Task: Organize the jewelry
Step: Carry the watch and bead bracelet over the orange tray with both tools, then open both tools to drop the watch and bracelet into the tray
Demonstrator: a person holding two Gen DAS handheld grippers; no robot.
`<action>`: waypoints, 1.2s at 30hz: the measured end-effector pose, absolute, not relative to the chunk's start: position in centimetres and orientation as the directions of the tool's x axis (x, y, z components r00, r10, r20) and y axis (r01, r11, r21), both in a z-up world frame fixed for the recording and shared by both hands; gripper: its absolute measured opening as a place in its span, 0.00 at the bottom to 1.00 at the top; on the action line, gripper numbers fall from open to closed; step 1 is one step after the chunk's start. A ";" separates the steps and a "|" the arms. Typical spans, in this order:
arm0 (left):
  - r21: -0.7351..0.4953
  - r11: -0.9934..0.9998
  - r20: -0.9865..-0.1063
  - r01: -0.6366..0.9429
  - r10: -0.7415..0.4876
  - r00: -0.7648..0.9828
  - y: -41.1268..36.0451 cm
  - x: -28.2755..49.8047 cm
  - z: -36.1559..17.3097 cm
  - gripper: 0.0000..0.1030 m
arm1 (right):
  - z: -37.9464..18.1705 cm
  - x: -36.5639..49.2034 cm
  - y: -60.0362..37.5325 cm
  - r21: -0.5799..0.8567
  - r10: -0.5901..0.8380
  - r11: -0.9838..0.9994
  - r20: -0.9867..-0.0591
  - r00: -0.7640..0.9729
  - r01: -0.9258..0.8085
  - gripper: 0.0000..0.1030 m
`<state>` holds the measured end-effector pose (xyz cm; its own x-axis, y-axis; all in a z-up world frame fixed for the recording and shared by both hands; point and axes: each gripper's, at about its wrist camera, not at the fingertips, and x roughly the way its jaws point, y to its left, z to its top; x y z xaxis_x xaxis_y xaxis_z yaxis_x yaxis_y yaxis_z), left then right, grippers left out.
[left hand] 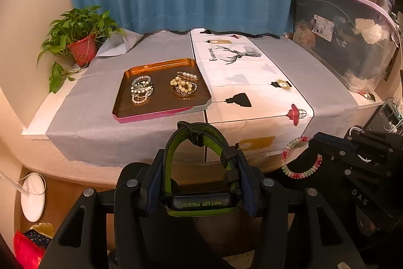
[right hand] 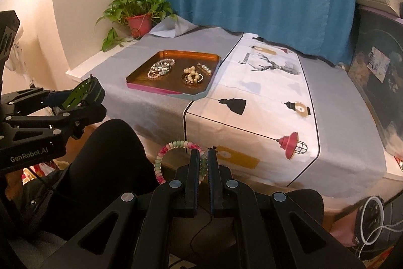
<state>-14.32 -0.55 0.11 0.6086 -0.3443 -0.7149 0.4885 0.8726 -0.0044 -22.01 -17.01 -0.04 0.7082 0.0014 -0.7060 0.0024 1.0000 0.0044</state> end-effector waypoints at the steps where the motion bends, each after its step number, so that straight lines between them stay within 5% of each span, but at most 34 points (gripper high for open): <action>1: -0.005 0.873 -0.717 0.487 -0.343 0.608 -0.5 -14.0 0.1 0.47 | -0.1 -21.8 -17.0 0.002 0.001 1.000 -0.709 0.706 0.000 0.06; 36: 0.000 0.937 -0.758 0.350 -0.228 0.611 -1.2 13.1 -4.7 0.47 | -4.0 8.3 -15.0 0.021 0.074 0.996 -0.727 0.683 -0.086 0.06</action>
